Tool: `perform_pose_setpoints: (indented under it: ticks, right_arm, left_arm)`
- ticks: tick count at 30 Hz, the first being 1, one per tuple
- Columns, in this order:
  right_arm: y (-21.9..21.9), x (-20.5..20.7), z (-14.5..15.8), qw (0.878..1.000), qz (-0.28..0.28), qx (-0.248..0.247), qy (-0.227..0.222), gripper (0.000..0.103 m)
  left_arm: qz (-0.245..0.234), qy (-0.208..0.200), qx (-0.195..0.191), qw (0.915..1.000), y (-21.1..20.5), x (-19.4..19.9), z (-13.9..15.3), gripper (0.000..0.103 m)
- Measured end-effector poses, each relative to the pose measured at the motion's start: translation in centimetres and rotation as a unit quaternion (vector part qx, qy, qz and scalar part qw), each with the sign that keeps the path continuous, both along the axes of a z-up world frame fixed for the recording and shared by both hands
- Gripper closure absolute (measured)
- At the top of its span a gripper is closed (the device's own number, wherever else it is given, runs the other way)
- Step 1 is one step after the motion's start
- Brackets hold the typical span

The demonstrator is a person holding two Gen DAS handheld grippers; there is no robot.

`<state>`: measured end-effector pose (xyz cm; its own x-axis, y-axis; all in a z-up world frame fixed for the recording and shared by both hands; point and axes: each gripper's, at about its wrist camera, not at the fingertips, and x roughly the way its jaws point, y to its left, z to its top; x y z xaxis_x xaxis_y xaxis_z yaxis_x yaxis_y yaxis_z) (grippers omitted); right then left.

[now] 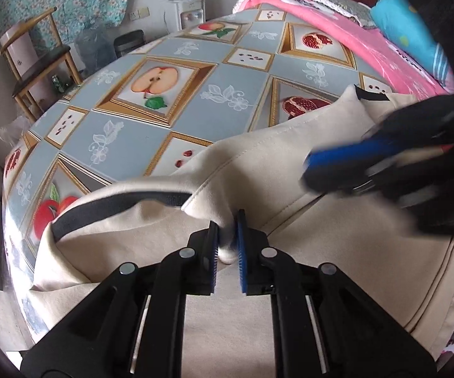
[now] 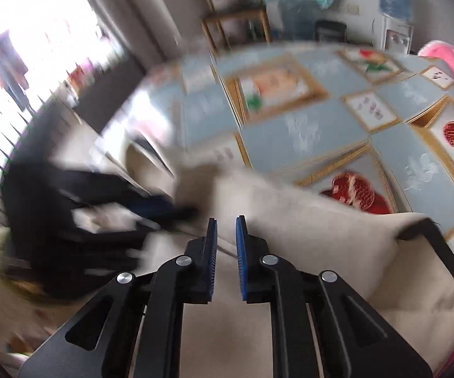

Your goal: Fold large clothes

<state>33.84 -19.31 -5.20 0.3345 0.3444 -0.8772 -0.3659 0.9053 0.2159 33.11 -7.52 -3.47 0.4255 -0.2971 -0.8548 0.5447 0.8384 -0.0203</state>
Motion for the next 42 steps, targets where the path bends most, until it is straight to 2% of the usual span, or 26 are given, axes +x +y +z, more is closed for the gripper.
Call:
perform_pose_setpoints:
  ticks: [3,5,8,9,12,13,16,17,19,22,24,27,31,33,36,38,39,40,42]
  right_arm:
    - [-1.4,0.5,-0.2,0.999,-0.005,0.04,0.023,0.103]
    - [-1.4,0.4,-0.4,0.999,0.002,0.038,0.022,0.103]
    - [-1.3,0.7,-0.5,0.999,0.003,0.035,0.022,0.103]
    - [-1.3,0.7,-0.5,0.999,0.003,0.036,0.023,0.103]
    - [-1.4,0.6,-0.5,0.999,0.0,0.044,0.026,0.103]
    - [-1.5,0.6,-0.6,0.999,0.0,0.046,0.028,0.103]
    - [-2.8,0.2,-0.5,0.998,0.001,0.05,0.035,0.103]
    - [-3.7,0.0,-0.5,0.998,-0.003,0.048,0.039,0.103]
    - [-5.6,-0.4,-0.7,0.999,-0.013,0.033,0.04,0.103]
    - [-9.6,-0.6,-1.2,0.996,-0.043,0.056,0.057,0.103]
    - [-10.5,-0.6,-1.2,0.995,-0.057,0.062,0.063,0.103]
    - [-9.9,-1.3,0.2,0.995,-0.067,0.046,0.056,0.103]
    - [-7.5,-3.4,4.7,0.999,-0.04,0.024,-0.021,0.103]
    - [-6.3,-3.4,5.6,0.998,-0.044,-0.009,-0.051,0.103]
    - [-4.6,-2.4,4.5,0.995,-0.043,-0.063,-0.07,0.103]
    - [-3.5,-1.4,2.1,0.989,-0.041,-0.125,-0.073,0.103]
    - [-3.5,-0.9,0.3,0.987,-0.039,-0.145,-0.055,0.103]
    - [-3.9,-1.2,0.0,0.987,-0.039,-0.14,-0.074,0.103]
    - [-4.6,-1.0,-0.1,0.988,-0.045,-0.138,-0.057,0.103]
  left_arm:
    - [0.0,-0.011,-0.01,0.9999,1.1,-0.1,0.5,0.084]
    - [0.014,-0.03,-0.027,0.9991,2.2,-0.1,1.9,0.084]
    - [0.014,-0.07,-0.075,0.9946,3.3,-0.6,4.9,0.085]
    - [0.006,-0.068,-0.088,0.9938,3.0,-0.5,5.4,0.085]
    - [-0.017,-0.032,-0.081,0.9961,0.7,0.2,4.4,0.085]
    - [-0.022,-0.009,-0.071,0.9972,-0.3,0.7,3.3,0.084]
    - [-0.011,0.025,-0.029,0.9992,-1.6,1.7,0.2,0.085]
    - [-0.003,0.028,-0.048,0.9984,-1.1,1.8,-0.2,0.085]
    - [0.003,0.037,-0.062,0.9974,-0.5,1.8,-0.3,0.085]
    - [-0.004,0.037,-0.065,0.9972,-0.2,1.5,-0.5,0.086]
    - [-0.004,0.038,-0.068,0.997,-0.2,1.5,-0.5,0.086]
    - [-0.002,0.039,-0.069,0.9969,-0.2,1.6,-0.6,0.086]
    - [-0.003,0.039,-0.07,0.9967,-0.1,1.6,-0.5,0.086]
    - [-0.002,0.039,-0.071,0.9967,-0.2,1.7,-0.5,0.086]
    - [-0.001,0.039,-0.072,0.9966,-0.1,1.6,-0.5,0.086]
    - [0.0,0.038,-0.073,0.9966,0.0,1.5,-0.5,0.086]
    - [0.0,0.037,-0.074,0.9966,0.1,1.5,-0.5,0.086]
    - [0.0,0.036,-0.075,0.9966,0.1,1.5,-0.5,0.086]
    - [0.0,0.036,-0.08,0.9962,0.2,1.5,-0.6,0.086]
